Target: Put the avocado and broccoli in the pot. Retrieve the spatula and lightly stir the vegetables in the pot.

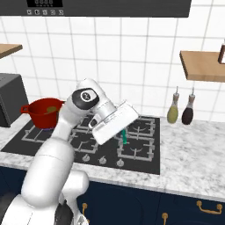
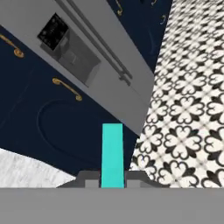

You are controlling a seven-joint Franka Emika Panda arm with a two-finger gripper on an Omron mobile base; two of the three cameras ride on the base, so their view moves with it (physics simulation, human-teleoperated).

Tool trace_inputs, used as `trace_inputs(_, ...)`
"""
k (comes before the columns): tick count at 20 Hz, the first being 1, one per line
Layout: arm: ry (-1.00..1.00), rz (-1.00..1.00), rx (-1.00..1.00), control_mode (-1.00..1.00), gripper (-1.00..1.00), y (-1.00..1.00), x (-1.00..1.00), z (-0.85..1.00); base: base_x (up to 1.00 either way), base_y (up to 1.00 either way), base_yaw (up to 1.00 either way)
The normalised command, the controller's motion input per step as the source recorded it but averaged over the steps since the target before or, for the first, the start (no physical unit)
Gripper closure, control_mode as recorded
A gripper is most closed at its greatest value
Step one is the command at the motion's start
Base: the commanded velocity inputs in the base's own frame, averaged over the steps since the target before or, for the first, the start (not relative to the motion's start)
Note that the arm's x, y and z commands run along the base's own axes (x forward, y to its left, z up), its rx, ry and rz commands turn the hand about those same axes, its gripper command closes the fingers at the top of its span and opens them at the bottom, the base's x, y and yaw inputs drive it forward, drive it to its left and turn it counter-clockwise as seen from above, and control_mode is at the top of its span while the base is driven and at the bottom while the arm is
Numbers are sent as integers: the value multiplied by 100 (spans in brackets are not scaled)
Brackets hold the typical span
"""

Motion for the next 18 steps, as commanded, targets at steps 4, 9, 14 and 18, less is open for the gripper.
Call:
trace_inputs(4, 11, 30, -39, -100, 100, 99, -1, 100, 0, 0, 0)
trace_inputs(9, 24, 13, -26, -100, 100, 99, 0, 100, 0, 0, 0)
trace_inputs(14, 33, 8, -24, -100, 100, 97, 0, 100, 0, 0, 0)
trace_inputs(18, 48, 0, -29, -100, 100, 98, 14, 100, 0, 0, 0)
